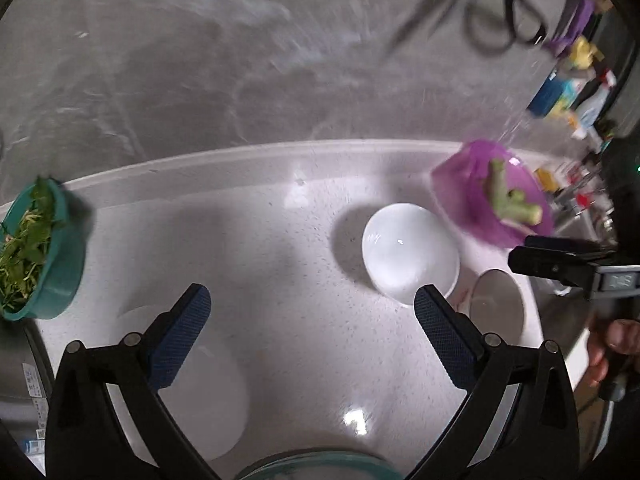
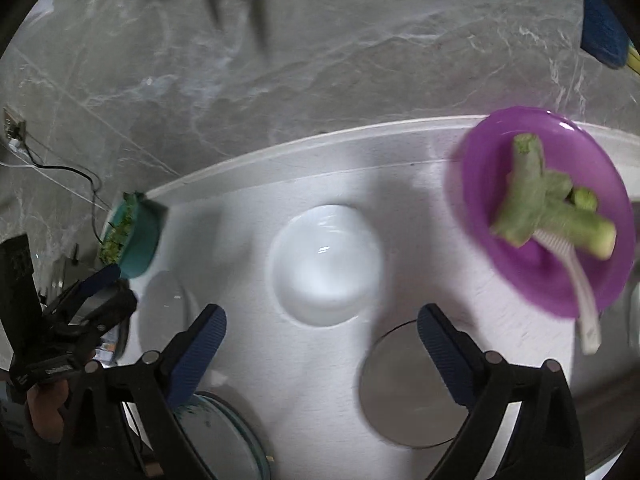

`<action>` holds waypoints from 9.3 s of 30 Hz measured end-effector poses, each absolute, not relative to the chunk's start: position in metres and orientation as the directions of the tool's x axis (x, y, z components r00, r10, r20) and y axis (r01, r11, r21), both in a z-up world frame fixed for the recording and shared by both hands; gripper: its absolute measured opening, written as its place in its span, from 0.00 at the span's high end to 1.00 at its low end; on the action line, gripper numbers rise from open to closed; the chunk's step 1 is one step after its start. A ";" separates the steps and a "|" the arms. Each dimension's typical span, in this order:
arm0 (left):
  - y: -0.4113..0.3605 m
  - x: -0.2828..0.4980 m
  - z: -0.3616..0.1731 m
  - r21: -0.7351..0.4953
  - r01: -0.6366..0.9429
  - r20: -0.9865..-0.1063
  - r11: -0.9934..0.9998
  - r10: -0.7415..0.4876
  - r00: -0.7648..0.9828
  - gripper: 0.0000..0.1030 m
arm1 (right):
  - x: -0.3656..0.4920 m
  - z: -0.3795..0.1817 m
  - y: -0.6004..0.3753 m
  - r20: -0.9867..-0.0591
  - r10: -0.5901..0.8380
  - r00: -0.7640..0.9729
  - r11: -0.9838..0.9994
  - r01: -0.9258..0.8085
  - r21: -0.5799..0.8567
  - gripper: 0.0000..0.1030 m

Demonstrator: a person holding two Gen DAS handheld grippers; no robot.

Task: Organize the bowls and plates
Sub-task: 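Open both grippers and lift away from the white bowl, then move both grippers to the smaller plain white bowl and grasp its rim, then carry the smaller white bowl with both grippers and set it into the large bowl, then open both grippers and lift away from the nested bowls, then move both grippers to the red-floral white bowl and close on its rim, then lift the red-floral bowl with both grippers and carry it toward the stack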

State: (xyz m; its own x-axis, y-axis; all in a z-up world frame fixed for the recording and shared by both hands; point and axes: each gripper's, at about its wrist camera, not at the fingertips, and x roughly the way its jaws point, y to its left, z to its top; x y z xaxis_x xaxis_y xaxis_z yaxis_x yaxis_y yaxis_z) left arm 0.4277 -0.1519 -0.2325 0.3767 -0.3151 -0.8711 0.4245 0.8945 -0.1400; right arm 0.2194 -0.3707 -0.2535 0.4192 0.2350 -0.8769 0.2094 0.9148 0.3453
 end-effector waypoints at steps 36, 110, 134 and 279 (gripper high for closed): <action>-0.249 0.483 -0.384 -0.142 0.407 -0.956 0.902 -0.232 0.180 0.58 | 0.293 -0.361 -0.373 -0.974 0.169 0.154 0.970 0.151 0.192 0.65; 0.031 0.420 -0.357 -0.089 0.165 -0.972 0.982 -0.122 0.200 0.85 | 0.319 -0.357 -0.107 -0.968 0.249 0.034 0.940 -0.247 0.234 0.88; 0.017 0.419 -0.360 -0.110 0.192 -0.958 0.975 -0.155 0.240 0.61 | 0.312 -0.358 -0.104 -0.962 0.259 0.085 0.940 -0.249 0.232 0.82; -0.088 0.410 -0.277 -0.265 0.338 -0.898 0.903 -0.360 0.255 0.91 | 0.224 -0.279 -0.284 -0.781 0.509 0.361 0.822 0.065 0.566 0.77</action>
State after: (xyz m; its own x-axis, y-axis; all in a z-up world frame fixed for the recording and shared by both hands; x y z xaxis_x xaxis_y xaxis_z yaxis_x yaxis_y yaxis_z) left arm 0.4104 -0.0882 -0.2775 0.2553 -0.3596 -0.8975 0.3384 0.9028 -0.2655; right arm 0.2240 -0.2845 -0.2792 0.3612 0.5091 -0.7813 0.0648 0.8221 0.5657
